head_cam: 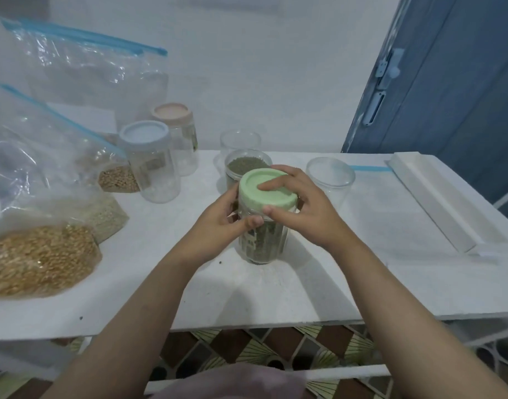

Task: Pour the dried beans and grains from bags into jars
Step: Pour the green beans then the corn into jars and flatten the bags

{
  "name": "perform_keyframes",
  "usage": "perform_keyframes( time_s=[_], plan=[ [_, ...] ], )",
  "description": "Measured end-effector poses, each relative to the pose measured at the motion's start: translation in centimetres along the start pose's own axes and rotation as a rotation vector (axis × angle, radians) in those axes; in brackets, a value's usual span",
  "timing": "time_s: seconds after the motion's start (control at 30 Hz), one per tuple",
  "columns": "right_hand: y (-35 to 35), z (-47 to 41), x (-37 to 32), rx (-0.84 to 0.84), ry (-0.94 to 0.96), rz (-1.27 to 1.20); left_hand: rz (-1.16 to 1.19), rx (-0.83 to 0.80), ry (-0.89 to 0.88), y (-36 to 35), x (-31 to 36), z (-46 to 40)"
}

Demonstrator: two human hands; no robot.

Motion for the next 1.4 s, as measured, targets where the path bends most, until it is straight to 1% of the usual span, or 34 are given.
perform_keyframes(
  time_s=[0.07,0.1,0.23,0.27,0.37,0.4,0.43,0.53,0.57,0.67,0.77,0.8,0.9,0.93,0.97,1.2,1.33,1.4],
  plan=[
    [0.3,-0.5,-0.1,-0.095,-0.020,0.061,-0.010,-0.012,0.009,0.2,0.0,-0.2],
    [0.2,-0.6,-0.1,-0.105,-0.023,0.080,-0.013,-0.018,0.012,0.3,0.0,-0.2],
    [-0.8,-0.1,-0.1,0.050,-0.067,0.046,-0.038,-0.020,0.005,0.5,0.0,-0.2],
    [-1.1,0.0,-0.1,0.070,-0.087,-0.011,-0.040,-0.020,0.001,0.5,0.0,-0.1],
    [-1.0,0.2,1.1,0.164,-0.245,-0.346,-0.032,-0.016,0.001,0.4,0.1,-0.1],
    [-0.7,0.5,1.5,0.174,-0.269,-0.398,-0.031,-0.017,0.000,0.4,0.2,-0.1],
    [-0.2,1.0,1.8,0.166,-0.252,-0.427,-0.028,-0.018,-0.002,0.3,0.3,-0.1],
    [0.1,1.6,2.1,0.285,-0.236,-0.483,-0.021,-0.012,-0.006,0.3,0.3,-0.1],
    [0.1,1.6,2.2,0.294,-0.239,-0.471,-0.021,-0.015,-0.006,0.4,0.3,-0.1],
    [-0.2,1.8,2.0,0.238,-0.193,-0.425,-0.015,-0.028,-0.004,0.5,0.3,-0.2],
    [0.6,2.1,2.1,0.258,-0.186,-0.414,-0.006,-0.035,0.002,0.5,0.2,-0.2],
    [0.8,2.0,1.7,0.194,-0.174,-0.367,-0.004,-0.040,0.001,0.6,0.1,-0.3],
    [0.8,1.4,1.1,-0.101,-0.169,-0.225,0.002,-0.058,0.008,0.8,-0.2,-0.4],
    [1.0,1.2,1.0,-0.149,-0.164,-0.207,0.010,-0.061,0.014,0.9,-0.3,-0.5],
    [1.2,1.0,1.0,-0.162,-0.157,-0.199,0.014,-0.061,0.017,0.9,-0.3,-0.5],
    [0.4,1.3,1.0,0.016,-0.034,-0.118,0.008,-0.029,-0.008,0.6,-0.2,-0.3],
    [-0.2,1.7,0.7,0.114,-0.004,-0.114,0.026,-0.006,-0.031,0.4,-0.3,-0.2],
    [-0.4,1.9,0.7,0.135,-0.014,-0.117,0.020,0.002,-0.033,0.3,-0.2,0.0]
  ],
)
Point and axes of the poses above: each hand's wrist, its own z-axis away from the middle knuckle, its own y-axis out of the back of the hand, x = y × z, the point moved 3 cm from there along -z, towards the middle knuckle, and after that the axes turned 5 degrees about -z, right-handed, at the moved point
